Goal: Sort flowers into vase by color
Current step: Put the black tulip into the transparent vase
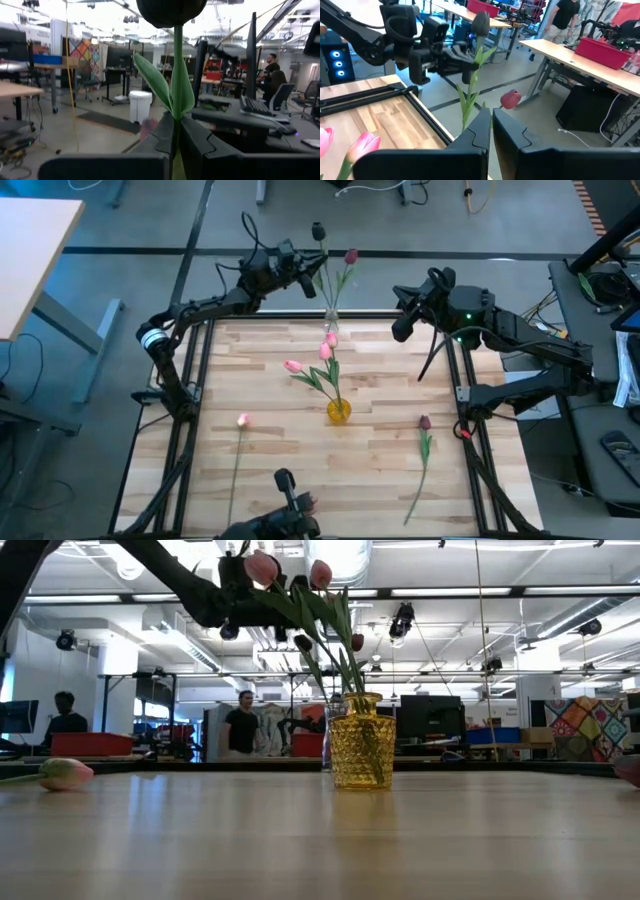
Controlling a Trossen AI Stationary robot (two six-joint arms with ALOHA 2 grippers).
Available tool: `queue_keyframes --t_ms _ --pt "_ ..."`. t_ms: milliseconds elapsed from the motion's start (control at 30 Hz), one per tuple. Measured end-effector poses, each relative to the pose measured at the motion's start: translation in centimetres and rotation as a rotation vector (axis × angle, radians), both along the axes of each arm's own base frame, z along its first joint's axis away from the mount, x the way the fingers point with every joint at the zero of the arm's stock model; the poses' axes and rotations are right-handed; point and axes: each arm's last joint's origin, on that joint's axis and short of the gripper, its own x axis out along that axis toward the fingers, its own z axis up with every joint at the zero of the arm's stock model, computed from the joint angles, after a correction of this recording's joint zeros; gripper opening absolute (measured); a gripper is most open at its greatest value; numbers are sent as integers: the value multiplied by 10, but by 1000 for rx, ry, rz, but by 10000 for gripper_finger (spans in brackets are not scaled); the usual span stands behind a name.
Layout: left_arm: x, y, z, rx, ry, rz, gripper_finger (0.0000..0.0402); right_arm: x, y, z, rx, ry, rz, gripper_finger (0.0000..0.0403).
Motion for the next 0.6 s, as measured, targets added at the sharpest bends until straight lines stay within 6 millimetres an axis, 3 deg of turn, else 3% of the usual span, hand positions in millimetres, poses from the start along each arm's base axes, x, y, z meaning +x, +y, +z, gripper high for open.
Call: queue_keyframes --t_ms 600 --pt "-2 -5 -49 -59 120 37 5 0 0 0 -14 13 3 13"
